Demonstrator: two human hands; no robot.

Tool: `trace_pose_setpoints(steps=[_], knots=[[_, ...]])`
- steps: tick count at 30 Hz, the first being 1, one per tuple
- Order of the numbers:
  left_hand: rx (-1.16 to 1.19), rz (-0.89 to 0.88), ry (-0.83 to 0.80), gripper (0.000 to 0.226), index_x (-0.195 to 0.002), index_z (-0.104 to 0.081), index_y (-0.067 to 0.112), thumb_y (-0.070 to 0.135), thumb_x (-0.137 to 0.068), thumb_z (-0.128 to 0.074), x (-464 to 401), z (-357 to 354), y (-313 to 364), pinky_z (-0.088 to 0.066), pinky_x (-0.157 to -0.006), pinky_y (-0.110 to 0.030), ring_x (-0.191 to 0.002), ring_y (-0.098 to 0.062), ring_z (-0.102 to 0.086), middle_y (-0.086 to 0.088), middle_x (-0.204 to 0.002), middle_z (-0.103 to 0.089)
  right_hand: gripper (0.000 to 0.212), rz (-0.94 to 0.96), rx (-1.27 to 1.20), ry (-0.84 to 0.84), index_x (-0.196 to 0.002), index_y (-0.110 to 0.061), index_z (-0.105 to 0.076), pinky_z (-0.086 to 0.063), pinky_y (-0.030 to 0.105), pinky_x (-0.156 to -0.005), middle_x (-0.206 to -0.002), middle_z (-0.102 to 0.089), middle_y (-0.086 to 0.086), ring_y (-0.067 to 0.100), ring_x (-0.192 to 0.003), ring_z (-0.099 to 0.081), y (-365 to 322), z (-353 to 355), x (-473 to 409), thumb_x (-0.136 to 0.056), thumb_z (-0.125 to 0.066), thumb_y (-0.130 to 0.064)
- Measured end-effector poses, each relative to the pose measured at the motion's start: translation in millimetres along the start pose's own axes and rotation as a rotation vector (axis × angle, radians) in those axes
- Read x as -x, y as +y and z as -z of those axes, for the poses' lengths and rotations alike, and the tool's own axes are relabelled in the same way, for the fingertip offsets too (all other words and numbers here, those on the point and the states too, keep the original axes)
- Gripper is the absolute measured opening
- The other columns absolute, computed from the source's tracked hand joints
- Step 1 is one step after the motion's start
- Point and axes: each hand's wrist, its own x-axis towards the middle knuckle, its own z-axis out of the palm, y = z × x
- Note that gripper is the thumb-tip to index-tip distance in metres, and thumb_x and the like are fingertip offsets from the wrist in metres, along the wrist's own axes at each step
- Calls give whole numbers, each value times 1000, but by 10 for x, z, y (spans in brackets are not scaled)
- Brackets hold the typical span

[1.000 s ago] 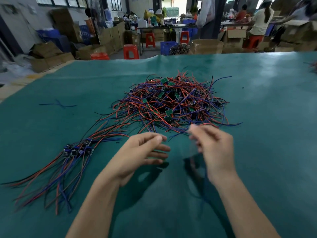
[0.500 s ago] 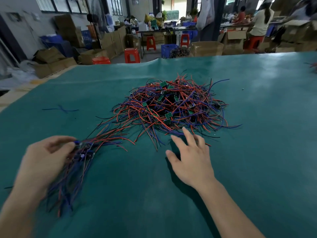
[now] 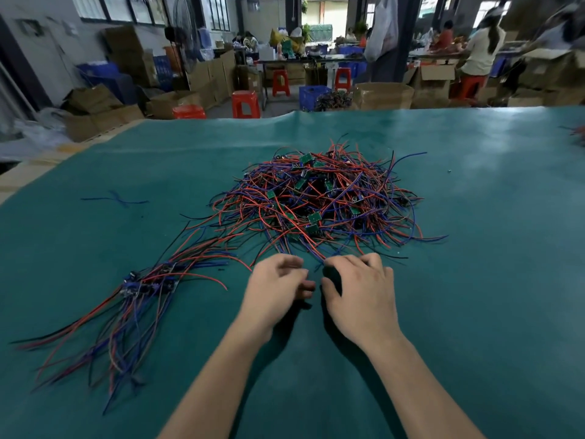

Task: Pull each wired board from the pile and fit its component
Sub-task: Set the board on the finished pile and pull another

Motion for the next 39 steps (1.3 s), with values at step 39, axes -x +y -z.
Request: trace_pose_setpoints(steps=[39], knots=[[491, -46, -370, 36, -82, -71, 18, -10, -92, -51, -136, -38, -70, -34, -44, -16, -46, -11, -45, -6, -64, -61, 29, -413, -1721, -504, -96, -6, -71, -41, 21, -54, -82, -61, 9, 17, -66, -53, 116, 259, -239, -69, -78, -15]])
